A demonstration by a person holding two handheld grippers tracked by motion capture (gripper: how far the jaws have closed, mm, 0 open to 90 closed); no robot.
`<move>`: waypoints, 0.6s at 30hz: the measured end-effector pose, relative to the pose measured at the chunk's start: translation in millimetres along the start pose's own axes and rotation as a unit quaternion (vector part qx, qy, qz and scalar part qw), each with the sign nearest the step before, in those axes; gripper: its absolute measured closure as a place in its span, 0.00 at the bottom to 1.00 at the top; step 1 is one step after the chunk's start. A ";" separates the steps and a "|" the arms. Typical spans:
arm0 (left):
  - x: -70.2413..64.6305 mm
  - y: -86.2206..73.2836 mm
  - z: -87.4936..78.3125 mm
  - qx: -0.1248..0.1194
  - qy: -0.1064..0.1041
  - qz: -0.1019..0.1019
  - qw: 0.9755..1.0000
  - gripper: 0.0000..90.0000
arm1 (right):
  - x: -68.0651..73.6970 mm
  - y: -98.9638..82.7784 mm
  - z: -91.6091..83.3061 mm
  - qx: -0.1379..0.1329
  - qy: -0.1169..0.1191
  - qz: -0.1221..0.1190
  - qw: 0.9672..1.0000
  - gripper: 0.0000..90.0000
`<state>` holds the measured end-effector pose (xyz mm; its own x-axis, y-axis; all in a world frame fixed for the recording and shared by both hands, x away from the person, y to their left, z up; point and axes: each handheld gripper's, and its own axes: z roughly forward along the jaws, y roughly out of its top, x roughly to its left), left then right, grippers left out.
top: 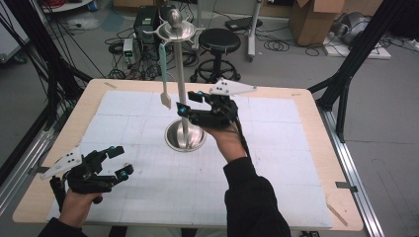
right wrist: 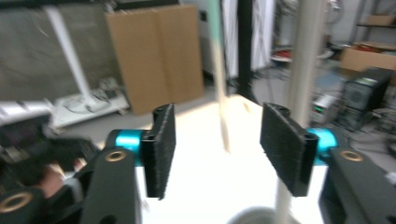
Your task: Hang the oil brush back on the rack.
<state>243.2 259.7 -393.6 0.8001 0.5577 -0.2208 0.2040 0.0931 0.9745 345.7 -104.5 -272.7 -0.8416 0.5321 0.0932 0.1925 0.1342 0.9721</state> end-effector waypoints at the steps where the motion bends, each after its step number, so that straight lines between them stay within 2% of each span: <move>1: 0.1 -0.5 0.5 0.001 0.001 0.000 1.000 0.21 | -1.8 -15.4 -9.2 0.013 -0.015 -0.002 1.000 0.40; 2: 0.1 -0.5 0.5 0.001 0.001 0.000 1.000 0.21 | -1.8 -15.4 -9.2 0.013 -0.015 -0.002 1.000 0.40; 3: 0.3 -0.8 0.9 0.001 0.001 -0.001 1.000 0.21 | -2.7 -23.3 -14.2 0.021 -0.023 -0.004 1.000 0.37; 4: 0.6 -1.2 0.9 0.001 0.000 -0.002 1.000 0.21 | -4.3 -39.6 -25.4 0.035 -0.036 -0.009 0.999 0.33; 5: 0.6 -1.5 0.9 -0.001 0.001 -0.004 1.000 0.21 | -4.3 -39.6 -25.4 0.035 -0.036 -0.009 0.999 0.33; 7: 1.0 -1.7 1.1 -0.002 0.002 -0.004 1.000 0.21 | -5.7 -56.0 -38.9 0.045 -0.055 -0.014 0.997 0.31; 13: 2.5 -2.8 1.1 -0.005 0.010 -0.008 1.000 0.21 | -9.9 -101.3 -84.9 0.042 -0.096 -0.006 0.994 0.23; 15: 2.9 -2.9 1.1 -0.006 0.012 -0.008 1.000 0.21 | -11.2 -116.7 -101.5 0.042 -0.114 -0.013 0.993 0.21; 16: 3.0 -3.0 1.3 -0.006 0.013 -0.008 1.000 0.21 | -11.2 -116.7 -101.5 0.042 -0.114 -0.013 0.993 0.21; 18: 2.9 -3.2 1.1 -0.006 0.017 -0.008 1.000 0.21 | -11.0 -126.3 -112.4 0.047 -0.114 -0.008 0.992 0.21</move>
<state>245.5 260.1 -397.3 0.7775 0.5835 -0.2345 0.2089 0.1120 0.9715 274.0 -221.3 -372.2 -0.7112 0.7028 0.0174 0.2358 0.2151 0.9477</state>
